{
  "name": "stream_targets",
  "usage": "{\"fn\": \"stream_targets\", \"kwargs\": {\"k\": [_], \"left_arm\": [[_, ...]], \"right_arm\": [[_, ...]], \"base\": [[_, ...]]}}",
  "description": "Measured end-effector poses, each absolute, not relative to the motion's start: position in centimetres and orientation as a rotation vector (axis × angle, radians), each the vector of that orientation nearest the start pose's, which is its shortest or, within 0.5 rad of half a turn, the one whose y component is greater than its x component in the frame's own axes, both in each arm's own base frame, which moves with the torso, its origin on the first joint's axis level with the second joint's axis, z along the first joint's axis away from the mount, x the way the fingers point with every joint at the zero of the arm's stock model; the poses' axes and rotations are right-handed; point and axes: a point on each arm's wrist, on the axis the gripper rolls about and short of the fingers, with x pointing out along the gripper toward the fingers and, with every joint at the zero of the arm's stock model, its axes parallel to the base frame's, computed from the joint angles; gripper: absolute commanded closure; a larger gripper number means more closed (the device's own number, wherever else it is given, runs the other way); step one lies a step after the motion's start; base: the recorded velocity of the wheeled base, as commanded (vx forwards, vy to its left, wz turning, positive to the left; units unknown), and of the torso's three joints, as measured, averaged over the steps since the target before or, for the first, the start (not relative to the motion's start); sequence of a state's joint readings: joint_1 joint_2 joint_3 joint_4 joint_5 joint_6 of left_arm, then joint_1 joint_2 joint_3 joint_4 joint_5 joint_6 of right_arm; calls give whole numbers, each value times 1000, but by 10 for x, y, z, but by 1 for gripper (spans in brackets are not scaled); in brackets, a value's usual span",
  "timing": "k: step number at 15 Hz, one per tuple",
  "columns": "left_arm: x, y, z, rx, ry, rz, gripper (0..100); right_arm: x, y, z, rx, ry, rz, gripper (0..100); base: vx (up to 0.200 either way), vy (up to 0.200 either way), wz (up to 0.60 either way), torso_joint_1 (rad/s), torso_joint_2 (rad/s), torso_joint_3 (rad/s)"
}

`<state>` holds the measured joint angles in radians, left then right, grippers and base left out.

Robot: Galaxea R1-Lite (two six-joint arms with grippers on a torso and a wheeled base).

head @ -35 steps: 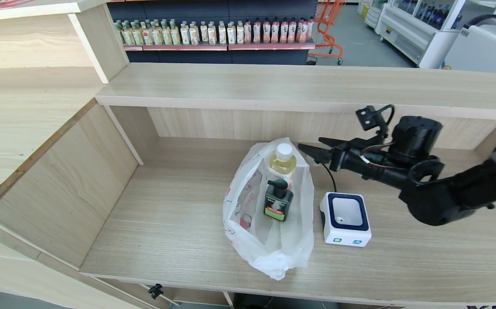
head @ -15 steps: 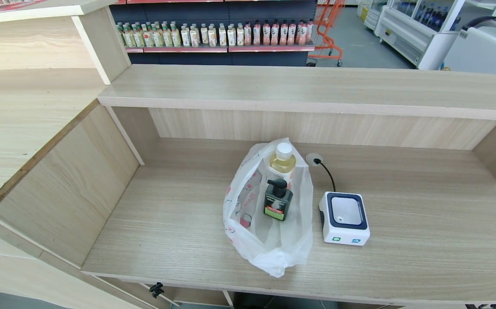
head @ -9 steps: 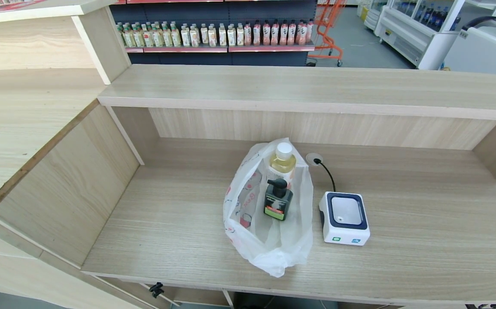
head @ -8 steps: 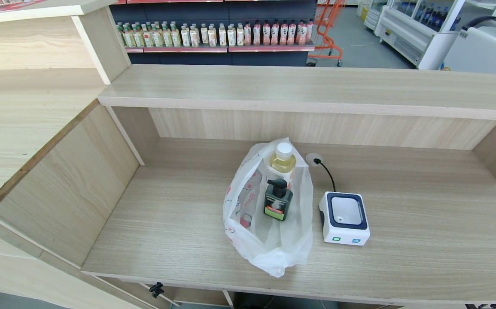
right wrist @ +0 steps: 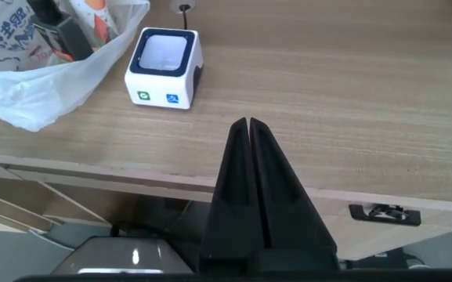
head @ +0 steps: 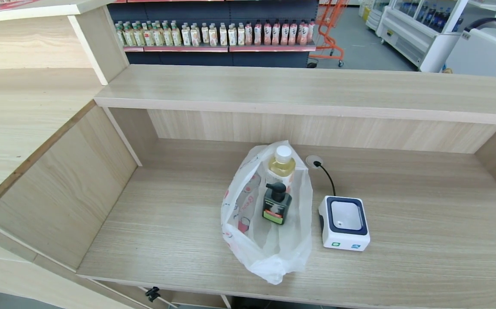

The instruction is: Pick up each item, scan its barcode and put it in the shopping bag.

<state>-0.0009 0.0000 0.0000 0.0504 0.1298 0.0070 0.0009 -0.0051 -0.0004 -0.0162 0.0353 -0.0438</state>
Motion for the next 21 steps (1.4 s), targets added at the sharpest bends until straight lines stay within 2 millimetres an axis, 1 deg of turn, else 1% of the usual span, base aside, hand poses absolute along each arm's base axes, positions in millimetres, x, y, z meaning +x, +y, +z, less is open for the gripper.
{"fn": "stream_targets", "kwargs": {"k": [5,8,10,21], "left_arm": [[-23,3,70,11,51,129,0],[-23,3,70,6,51,129,0],[-23,3,70,10,52,127,0],[-23,3,70,9,51,130,0]], "right_arm": [[-23,1,77,-45,-21,35,100],[-23,1,77,-45,-22,36,100],[-23,1,77,-45,-20,36,100],[-23,1,77,-45,-19,37,100]], "base": [[0,-200,0,1,-1,5],[0,0,0,0,0,0],[200,0,0,5,5,0],[0,0,0,0,0,0]]}}
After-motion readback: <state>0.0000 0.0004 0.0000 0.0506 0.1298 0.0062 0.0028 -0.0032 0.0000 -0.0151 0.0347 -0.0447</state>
